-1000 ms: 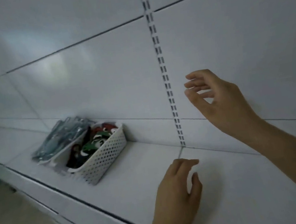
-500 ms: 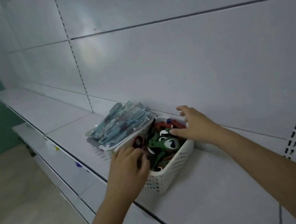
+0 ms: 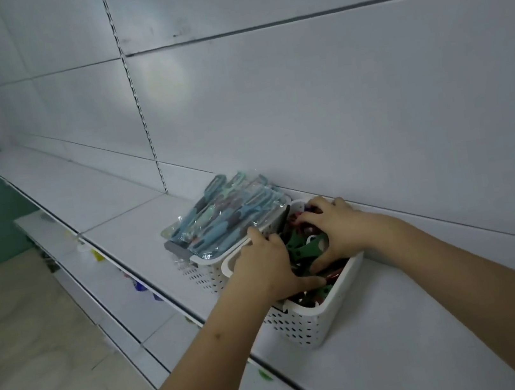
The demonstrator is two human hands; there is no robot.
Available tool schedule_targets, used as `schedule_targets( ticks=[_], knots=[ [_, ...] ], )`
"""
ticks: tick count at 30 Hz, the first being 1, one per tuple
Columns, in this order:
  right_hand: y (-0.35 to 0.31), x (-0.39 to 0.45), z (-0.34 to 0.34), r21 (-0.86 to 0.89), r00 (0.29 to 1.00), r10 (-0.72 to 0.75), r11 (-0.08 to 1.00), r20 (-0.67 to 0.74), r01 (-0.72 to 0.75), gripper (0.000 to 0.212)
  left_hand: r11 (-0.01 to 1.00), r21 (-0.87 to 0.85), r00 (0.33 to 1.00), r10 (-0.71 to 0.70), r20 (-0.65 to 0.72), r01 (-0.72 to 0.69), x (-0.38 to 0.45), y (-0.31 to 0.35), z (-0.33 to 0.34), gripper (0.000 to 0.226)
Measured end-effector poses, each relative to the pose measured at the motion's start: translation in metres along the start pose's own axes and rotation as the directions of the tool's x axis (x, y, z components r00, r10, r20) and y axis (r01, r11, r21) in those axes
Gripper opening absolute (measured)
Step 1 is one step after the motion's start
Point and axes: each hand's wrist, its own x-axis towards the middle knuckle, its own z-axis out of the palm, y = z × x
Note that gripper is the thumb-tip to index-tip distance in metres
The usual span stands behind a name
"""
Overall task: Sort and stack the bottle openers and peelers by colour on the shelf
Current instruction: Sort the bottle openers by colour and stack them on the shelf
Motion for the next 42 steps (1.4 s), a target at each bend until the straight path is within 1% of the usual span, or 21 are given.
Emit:
schedule_targets(
  ticks=[2,3,6,8,10,12,14,16,18,21,22,24,27,29,31,34,37,40,42],
  knots=[
    [0.001,-0.001,0.001,-0.005,0.996,-0.071,0.997,-0.049,0.071,0.088,1.0,-0.011,1.0,0.02,0.002,-0.02,0.002,0.001,0.003,0.101],
    [0.0,-0.002,0.003,-0.004,0.994,-0.081,0.997,-0.071,0.081,0.084,0.999,-0.035,0.999,0.035,0.002,-0.035,0.002,0.0,0.004,0.097],
    [-0.005,0.001,0.007,-0.038,0.995,-0.006,0.999,-0.098,0.002,0.089,0.992,-0.1,0.997,0.071,-0.027,-0.073,0.004,-0.004,0.004,0.08],
    [-0.012,0.008,0.011,-0.088,0.994,0.053,0.994,-0.095,-0.062,0.095,0.992,-0.105,0.998,0.063,-0.016,-0.064,0.004,-0.004,0.006,0.079],
    [-0.017,0.012,0.013,-0.097,0.994,0.072,0.992,-0.088,-0.08,0.095,0.994,-0.093,0.998,0.061,0.007,-0.06,0.004,-0.001,0.005,0.08],
    [-0.016,0.011,0.01,-0.056,0.993,0.064,0.996,-0.097,-0.069,0.088,0.994,-0.092,0.997,0.064,0.034,-0.06,0.003,0.0,0.002,0.075],
    [-0.011,0.007,0.004,0.02,0.99,0.055,0.998,-0.129,-0.053,0.077,0.992,-0.116,0.996,0.066,0.056,-0.059,0.004,0.0,0.002,0.063],
    [-0.009,0.002,-0.001,0.052,0.985,0.045,0.998,-0.167,-0.036,0.068,0.99,-0.132,0.997,0.063,0.05,-0.056,0.007,0.001,0.002,0.057],
    [-0.011,-0.001,-0.004,0.036,0.969,0.039,0.999,-0.243,-0.031,0.058,0.991,-0.123,0.998,0.051,0.031,-0.047,0.009,0.002,0.002,0.062],
    [-0.015,-0.003,-0.008,-0.028,0.939,0.038,0.998,-0.343,-0.051,0.045,0.994,-0.088,0.998,0.066,-0.019,-0.068,0.011,0.003,0.001,0.081],
    [-0.016,-0.003,-0.01,-0.04,0.934,0.036,0.998,-0.356,-0.054,0.044,0.994,-0.075,0.996,0.082,-0.034,-0.084,0.013,0.002,0.002,0.079],
    [-0.016,-0.002,-0.012,-0.037,0.926,0.039,0.998,-0.374,-0.057,0.045,0.992,-0.059,0.993,0.106,-0.049,-0.109,0.015,0.001,0.001,0.067],
    [-0.013,-0.002,-0.017,-0.021,0.915,0.054,0.998,-0.399,-0.067,0.046,0.988,-0.092,0.992,0.117,-0.056,-0.121,0.015,-0.002,0.0,0.068],
    [-0.009,-0.003,-0.026,0.057,0.899,0.089,0.996,-0.429,-0.072,0.05,0.985,-0.108,0.989,0.124,-0.081,-0.133,0.015,-0.004,0.001,0.071],
    [-0.004,-0.005,-0.036,0.154,0.884,0.131,0.986,-0.448,-0.068,0.052,0.983,-0.082,0.98,0.151,-0.133,-0.163,0.017,-0.003,0.004,0.069],
    [0.002,-0.009,-0.042,0.232,0.874,0.161,0.971,-0.459,-0.057,0.048,0.982,-0.031,0.96,0.174,-0.221,-0.185,0.018,0.001,0.006,0.057],
    [0.01,-0.016,-0.043,0.364,0.839,0.221,0.931,-0.498,-0.029,0.047,0.978,-0.014,0.937,0.197,-0.29,-0.209,0.02,0.006,0.006,0.048],
    [0.019,-0.025,-0.045,0.504,0.793,0.315,0.864,-0.521,-0.011,0.045,0.962,-0.068,0.913,0.229,-0.337,-0.266,0.022,0.013,-0.002,0.056],
    [0.026,-0.032,-0.047,0.577,0.76,0.372,0.817,-0.534,0.005,0.037,0.934,-0.2,0.914,0.216,-0.342,-0.296,0.024,0.016,-0.013,0.061]
  ],
)
